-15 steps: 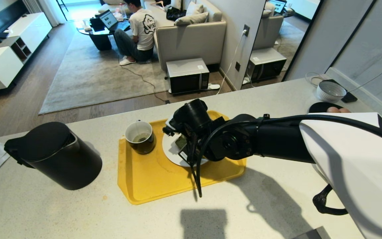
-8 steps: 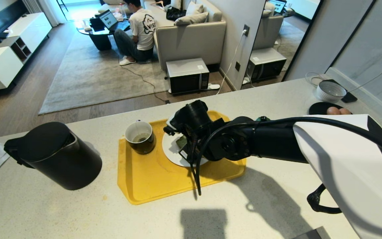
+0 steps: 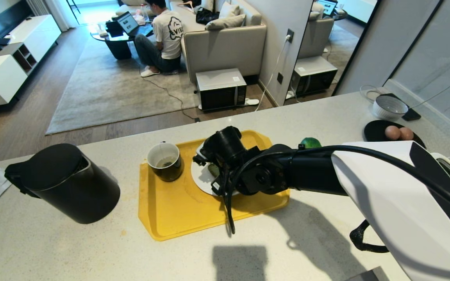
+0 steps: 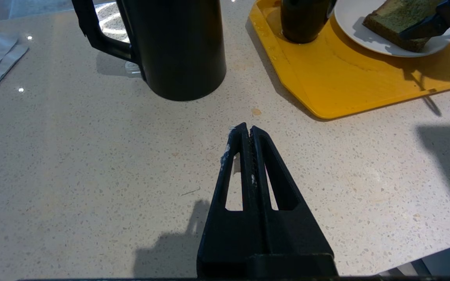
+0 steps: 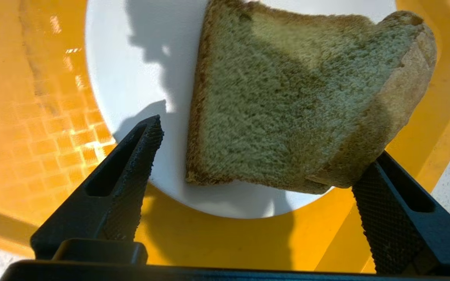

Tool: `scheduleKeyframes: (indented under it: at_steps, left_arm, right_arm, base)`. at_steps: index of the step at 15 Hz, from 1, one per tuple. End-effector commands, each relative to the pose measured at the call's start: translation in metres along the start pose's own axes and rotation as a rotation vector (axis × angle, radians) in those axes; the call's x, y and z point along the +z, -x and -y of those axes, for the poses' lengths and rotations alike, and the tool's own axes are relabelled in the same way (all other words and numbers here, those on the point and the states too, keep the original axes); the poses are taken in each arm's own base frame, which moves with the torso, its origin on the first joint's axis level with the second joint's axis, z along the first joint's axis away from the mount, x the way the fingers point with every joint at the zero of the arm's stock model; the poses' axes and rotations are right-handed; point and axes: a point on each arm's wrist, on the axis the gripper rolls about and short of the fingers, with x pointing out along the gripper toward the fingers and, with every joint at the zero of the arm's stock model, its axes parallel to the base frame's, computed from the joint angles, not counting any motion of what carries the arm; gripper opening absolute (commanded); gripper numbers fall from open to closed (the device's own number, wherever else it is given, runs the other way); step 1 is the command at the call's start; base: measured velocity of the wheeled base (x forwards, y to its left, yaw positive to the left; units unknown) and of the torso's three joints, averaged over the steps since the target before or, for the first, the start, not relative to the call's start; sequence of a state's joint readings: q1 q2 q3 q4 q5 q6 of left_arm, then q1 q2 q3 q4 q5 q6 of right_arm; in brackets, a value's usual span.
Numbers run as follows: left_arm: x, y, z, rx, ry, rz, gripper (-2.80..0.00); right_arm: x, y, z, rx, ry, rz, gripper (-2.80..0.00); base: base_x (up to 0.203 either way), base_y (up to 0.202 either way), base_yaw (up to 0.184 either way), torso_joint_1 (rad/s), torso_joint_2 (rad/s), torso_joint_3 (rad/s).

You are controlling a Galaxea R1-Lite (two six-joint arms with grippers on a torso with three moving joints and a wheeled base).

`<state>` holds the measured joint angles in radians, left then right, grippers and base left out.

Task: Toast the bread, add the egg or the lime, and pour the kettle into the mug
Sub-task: Put the baked bread on a plate

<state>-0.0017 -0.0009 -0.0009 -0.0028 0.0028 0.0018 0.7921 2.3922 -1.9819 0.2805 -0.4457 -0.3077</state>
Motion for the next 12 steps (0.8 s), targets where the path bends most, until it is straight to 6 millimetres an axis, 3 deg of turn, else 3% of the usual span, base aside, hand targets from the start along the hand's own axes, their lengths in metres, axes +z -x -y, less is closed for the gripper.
scheduleKeyframes:
  at_steps: [1,7,12]
  left_arm:
    - [0.000,0.000,0.000,0.000,0.000,-0.001,-2.80]
    - [0.000,0.000,0.000,0.000,0.000,-0.001,-2.80]
    - [0.000,0.000,0.000,0.000,0.000,0.000,-2.80]
  right_arm:
    - [0.001,-0.004,-0.003,-0.023,-0.005,0.014,0.00]
    - [0.009,-0.001,-0.008,-0.055,-0.026,0.074,0.00]
    - [0.013,-0.001,0.008,-0.157,-0.082,0.099,0.00]
  base:
    - [0.000,0.000,0.000,0.000,0.00,0.000]
    - [0.000,0.000,0.000,0.000,0.00,0.000]
    - [0.000,0.000,0.000,0.000,0.00,0.000]
